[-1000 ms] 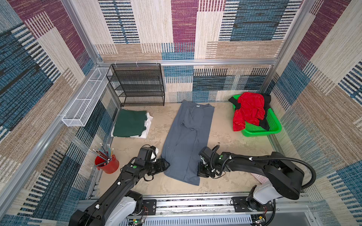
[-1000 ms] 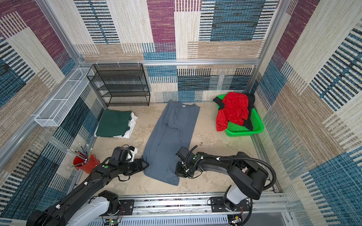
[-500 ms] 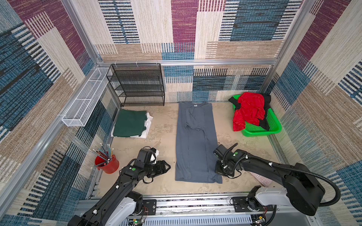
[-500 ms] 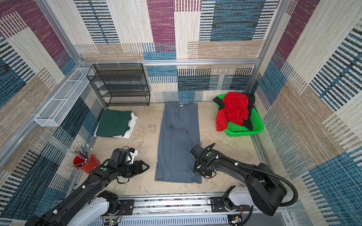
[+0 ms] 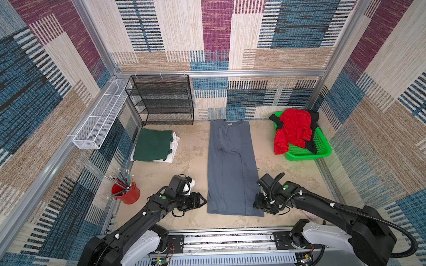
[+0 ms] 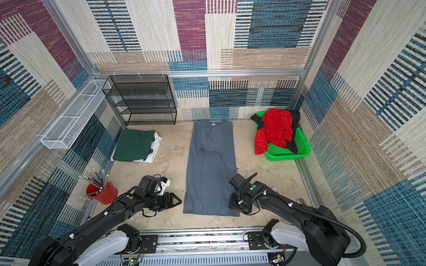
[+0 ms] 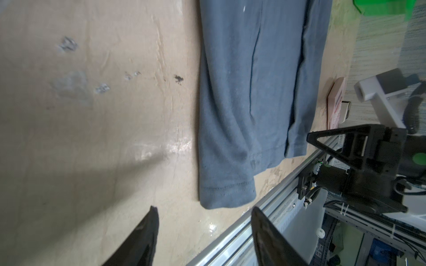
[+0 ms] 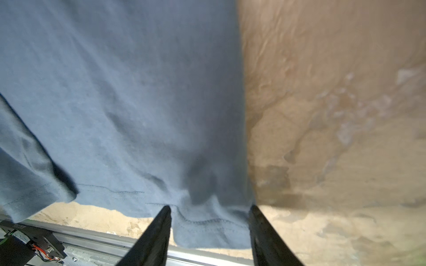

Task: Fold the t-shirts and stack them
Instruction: 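Grasp the near-end corners of the grey-blue shirt with both grippers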

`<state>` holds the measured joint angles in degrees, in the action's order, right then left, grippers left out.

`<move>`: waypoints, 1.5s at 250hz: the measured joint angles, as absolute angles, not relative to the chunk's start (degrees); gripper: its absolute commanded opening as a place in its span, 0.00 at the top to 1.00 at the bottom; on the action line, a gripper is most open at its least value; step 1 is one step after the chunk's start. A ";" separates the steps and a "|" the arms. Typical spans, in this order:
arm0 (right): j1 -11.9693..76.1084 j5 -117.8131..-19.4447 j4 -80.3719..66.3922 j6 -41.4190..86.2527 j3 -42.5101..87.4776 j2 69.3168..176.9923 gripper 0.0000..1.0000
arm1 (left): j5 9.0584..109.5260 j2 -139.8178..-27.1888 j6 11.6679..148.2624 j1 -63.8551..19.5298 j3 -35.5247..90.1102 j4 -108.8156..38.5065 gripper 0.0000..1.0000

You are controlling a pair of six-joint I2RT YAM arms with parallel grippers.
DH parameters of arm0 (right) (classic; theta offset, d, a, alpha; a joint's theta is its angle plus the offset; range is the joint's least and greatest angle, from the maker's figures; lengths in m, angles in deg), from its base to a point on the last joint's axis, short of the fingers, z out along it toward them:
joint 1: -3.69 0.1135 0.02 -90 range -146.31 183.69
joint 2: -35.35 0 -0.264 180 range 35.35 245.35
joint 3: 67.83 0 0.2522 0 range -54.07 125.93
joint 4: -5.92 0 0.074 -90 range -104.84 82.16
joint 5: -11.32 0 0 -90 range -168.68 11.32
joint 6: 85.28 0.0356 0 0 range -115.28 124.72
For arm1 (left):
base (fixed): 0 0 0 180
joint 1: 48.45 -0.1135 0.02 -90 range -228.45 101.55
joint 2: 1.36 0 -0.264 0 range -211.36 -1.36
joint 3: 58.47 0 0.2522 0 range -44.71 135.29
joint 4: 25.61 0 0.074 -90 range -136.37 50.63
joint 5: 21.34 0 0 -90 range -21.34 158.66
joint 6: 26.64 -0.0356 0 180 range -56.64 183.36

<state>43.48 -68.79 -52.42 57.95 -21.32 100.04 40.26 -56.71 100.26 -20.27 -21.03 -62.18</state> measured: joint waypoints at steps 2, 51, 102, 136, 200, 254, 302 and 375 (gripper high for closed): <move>43.48 -68.86 -52.61 58.06 -21.25 99.93 0.41 | 40.26 -56.82 100.26 -20.07 -20.94 -62.29 0.36; 43.41 -71.33 -56.57 60.77 -21.08 94.90 0.34 | 41.09 -59.31 100.24 -16.75 -20.24 -62.66 0.44; 43.11 -69.38 -56.94 63.83 -26.47 92.72 0.38 | 42.80 -62.61 100.33 -13.40 -20.04 -62.58 0.43; 43.11 -68.68 -55.26 63.98 -27.04 93.70 0.42 | 43.04 -63.95 100.90 -11.13 -19.76 -61.61 0.44; 43.11 -67.72 -51.59 63.13 -27.83 94.42 0.68 | 44.35 -68.58 101.82 -7.96 -18.69 -60.26 0.54; 43.08 -68.14 -48.31 62.54 -28.62 93.00 1.00 | 44.22 -71.79 102.36 -7.28 -17.27 -58.55 1.00; 43.08 -68.29 -46.65 61.16 -27.57 93.55 1.00 | 42.84 -71.10 101.75 -7.20 -11.47 -59.58 1.00; 43.08 -68.31 -46.34 60.99 -25.25 91.01 1.00 | 41.31 -70.85 102.93 -7.20 -10.67 -60.17 1.00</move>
